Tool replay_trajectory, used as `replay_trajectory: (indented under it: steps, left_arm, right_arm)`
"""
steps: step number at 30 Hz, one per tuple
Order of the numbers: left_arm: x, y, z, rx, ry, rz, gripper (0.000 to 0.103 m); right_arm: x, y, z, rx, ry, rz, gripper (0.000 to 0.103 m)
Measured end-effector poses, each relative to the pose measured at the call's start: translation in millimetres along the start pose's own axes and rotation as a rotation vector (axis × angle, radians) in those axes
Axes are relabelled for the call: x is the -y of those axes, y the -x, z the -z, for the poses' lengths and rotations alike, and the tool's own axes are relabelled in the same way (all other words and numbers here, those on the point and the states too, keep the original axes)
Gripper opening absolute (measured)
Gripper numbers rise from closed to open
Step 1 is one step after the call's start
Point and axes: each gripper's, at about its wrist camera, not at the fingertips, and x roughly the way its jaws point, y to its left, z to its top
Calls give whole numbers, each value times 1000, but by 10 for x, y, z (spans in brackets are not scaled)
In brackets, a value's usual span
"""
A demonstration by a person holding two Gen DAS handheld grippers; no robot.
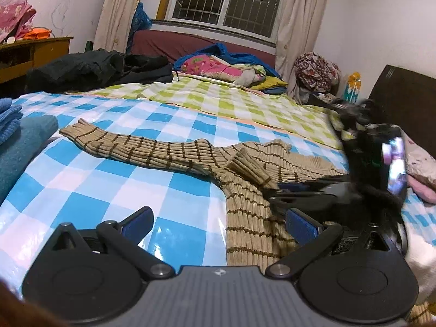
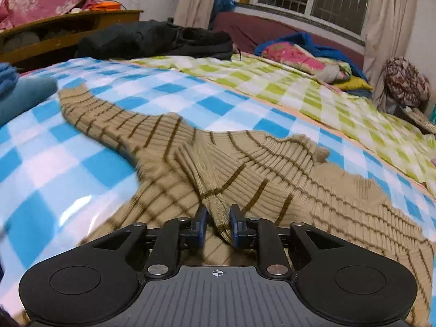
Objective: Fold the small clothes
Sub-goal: 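Carry the held sleeve across the sweater body and lay it down, then grasp the other sleeve cuff with the right gripper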
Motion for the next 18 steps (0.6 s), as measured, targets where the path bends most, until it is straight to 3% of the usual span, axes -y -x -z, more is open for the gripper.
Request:
replay_trajectory:
  steps: [1,3,7,10,12,15,18]
  left_arm:
    - [10,-11,9,-1,-8,-2,103]
    - [25,-41,27,-8,-17,-4,103]
    - [70,-87,46,-6,-25,-8,103]
    - [174,-157,6,6,-45,-20,103]
    - [259,-210,-28,19,-55,-23,103]
    - [432,-322,-83,42,-89,-4,103]
    - [631,-539,-148,51,-112,1,103]
  right_arm:
    - [37,86,23,23,-3,-2,28]
    - [215,250,51,52,-65,5,29]
    - [852,551,267,84,-233,123,29]
    - [1341,519,462,32,-335,263,30]
    - [1575,423,582,-9,-370,297,28]
    - [1798,320,713,-68,-389,367,20]
    - [1909,349,795,-78,-360,446,20]
